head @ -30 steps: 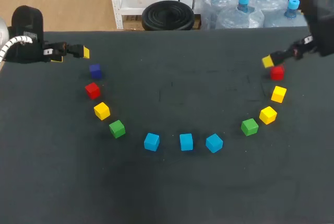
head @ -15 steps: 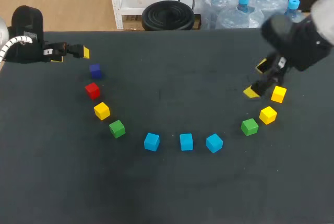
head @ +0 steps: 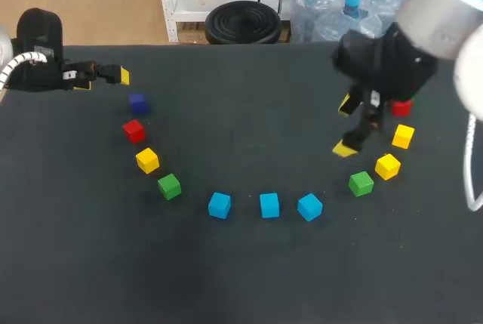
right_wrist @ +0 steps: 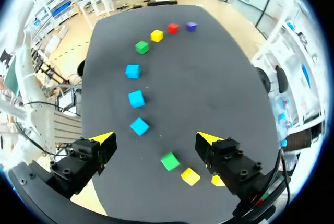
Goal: Place the blue cubes, place green cubes on the blue cubes, place the yellow cubes on the green cubes, then place the red cubes on the yellow cubes, and place purple cube on the red cubes.
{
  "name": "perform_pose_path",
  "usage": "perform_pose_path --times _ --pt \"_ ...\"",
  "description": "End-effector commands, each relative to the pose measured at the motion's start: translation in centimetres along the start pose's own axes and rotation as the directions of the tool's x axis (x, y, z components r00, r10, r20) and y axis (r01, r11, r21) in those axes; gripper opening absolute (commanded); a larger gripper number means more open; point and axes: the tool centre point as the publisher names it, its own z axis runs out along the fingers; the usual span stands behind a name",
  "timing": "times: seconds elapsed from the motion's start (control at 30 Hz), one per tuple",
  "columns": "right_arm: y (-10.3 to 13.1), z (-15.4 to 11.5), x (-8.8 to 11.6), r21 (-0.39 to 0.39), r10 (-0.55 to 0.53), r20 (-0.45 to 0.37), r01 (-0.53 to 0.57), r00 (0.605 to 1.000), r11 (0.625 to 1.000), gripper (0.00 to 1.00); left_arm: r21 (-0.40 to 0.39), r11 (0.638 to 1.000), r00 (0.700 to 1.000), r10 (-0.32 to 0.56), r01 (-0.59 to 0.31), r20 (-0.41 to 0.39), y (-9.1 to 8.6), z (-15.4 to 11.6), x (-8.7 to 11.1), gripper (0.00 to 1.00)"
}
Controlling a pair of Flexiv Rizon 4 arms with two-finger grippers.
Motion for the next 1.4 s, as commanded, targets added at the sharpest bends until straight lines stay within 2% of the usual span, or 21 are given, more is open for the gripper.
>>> perform_pose_path --times 0.03,0.2,0.33,0.43,0.57,0.73,0.93,1.2,1.4 --pt "0.2 1.8 -0.8 -0.049 -0.037 -0.025 0.035 0.999 0.998 1.0 0.009 1.0 1.0 0.002 -0.002 0.006 0.2 0.0 0.1 1.0" --pt "1.1 3.1 -0.4 -0.017 -0.1 -0.097 0.098 0.99 0.995 1.0 0.009 1.0 1.0 0.002 -0.002 0.006 0.2 0.0 0.1 1.0" --pt "1.3 3.6 -0.4 0.001 -0.007 -0.179 0.007 0.984 1.0 1.0 0.009 1.0 1.0 0.002 -0.002 0.006 0.2 0.0 0.1 1.0" --pt "1.9 3.4 -0.7 -0.03 0.074 -0.173 -0.081 0.982 0.996 1.0 0.009 1.0 1.0 0.002 -0.002 0.006 0.2 0.0 0.1 1.0" --pt "2.2 3.4 -0.6 -0.016 0.142 -0.193 -0.148 0.971 0.989 1.0 0.009 1.0 1.0 0.002 -0.002 0.006 0.2 0.0 0.1 1.0" --pt "2.3 3.9 0.0 0.014 0.204 -0.223 -0.206 0.953 0.978 1.0 0.009 1.0 1.0 0.002 -0.002 0.006 0.2 0.0 0.1 1.0" --pt "2.3 5.3 0.4 0.03 0.249 -0.201 -0.248 0.947 0.968 1.0 0.009 1.0 1.0 0.002 -0.002 0.006 0.2 0.0 0.1 1.0" --pt "1.5 6.8 0.1 0.03 0.36 -0.169 -0.36 0.918 0.932 1.0 0.009 1.0 1.0 0.002 -0.002 0.006 0.2 0.0 0.1 1.0" --pt "1.3 8.0 0.0 0.048 0.374 -0.194 -0.372 0.907 0.927 1.0 0.009 1.0 1.0 0.002 -0.002 0.006 0.2 0.0 0.1 1.0"
